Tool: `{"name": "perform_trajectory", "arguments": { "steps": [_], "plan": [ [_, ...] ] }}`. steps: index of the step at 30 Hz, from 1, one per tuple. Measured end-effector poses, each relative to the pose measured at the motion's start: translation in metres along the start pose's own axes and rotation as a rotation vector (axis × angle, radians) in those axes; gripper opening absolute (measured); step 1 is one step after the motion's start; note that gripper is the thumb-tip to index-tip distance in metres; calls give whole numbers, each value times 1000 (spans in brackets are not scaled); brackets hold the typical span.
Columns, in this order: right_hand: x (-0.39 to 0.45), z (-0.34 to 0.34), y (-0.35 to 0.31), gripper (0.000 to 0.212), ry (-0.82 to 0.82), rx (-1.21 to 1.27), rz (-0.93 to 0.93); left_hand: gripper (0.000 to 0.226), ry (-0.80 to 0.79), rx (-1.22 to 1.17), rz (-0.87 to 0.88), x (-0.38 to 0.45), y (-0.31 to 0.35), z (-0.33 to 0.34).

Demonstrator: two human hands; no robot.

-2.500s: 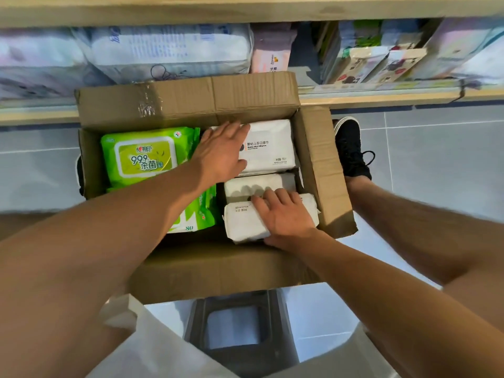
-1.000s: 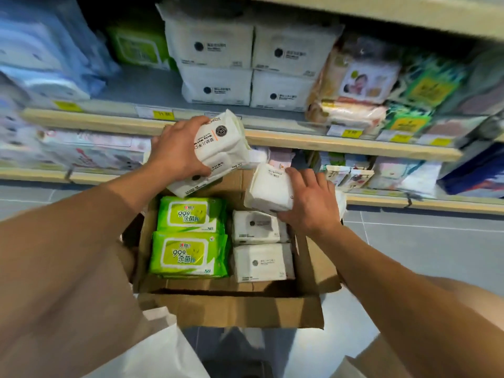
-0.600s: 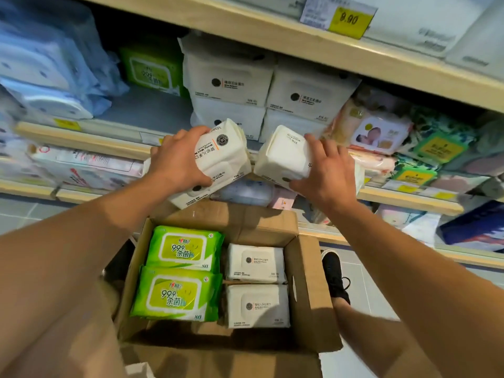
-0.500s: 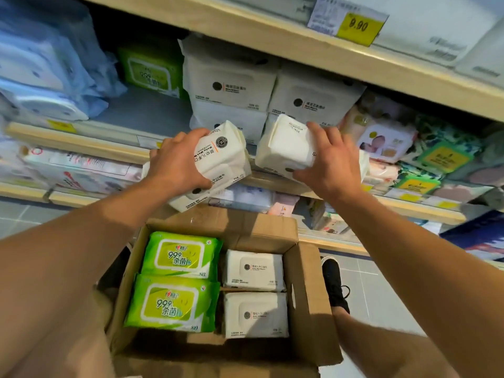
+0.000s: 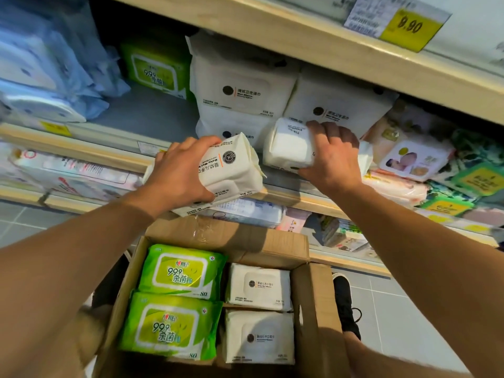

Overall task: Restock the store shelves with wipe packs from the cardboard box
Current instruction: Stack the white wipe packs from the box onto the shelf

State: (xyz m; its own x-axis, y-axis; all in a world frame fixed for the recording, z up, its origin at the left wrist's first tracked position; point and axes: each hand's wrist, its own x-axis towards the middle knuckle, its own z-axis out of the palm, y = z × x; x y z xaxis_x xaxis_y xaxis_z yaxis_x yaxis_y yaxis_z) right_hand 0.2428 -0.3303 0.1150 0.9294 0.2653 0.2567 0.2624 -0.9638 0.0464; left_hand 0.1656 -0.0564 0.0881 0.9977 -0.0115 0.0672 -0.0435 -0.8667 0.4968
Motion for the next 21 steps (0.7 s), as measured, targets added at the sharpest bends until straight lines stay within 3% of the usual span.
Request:
{"name": "perform_trajectory", "arguments": {
  "steps": [13,21],
  "plan": [
    [5,16,15,98,-21,-72,8,104,31,-5,8,-2,5,9],
    [6,26,18,100,-163,-59,25,104,39,-6,6,-5,6,11]
  ]
}}
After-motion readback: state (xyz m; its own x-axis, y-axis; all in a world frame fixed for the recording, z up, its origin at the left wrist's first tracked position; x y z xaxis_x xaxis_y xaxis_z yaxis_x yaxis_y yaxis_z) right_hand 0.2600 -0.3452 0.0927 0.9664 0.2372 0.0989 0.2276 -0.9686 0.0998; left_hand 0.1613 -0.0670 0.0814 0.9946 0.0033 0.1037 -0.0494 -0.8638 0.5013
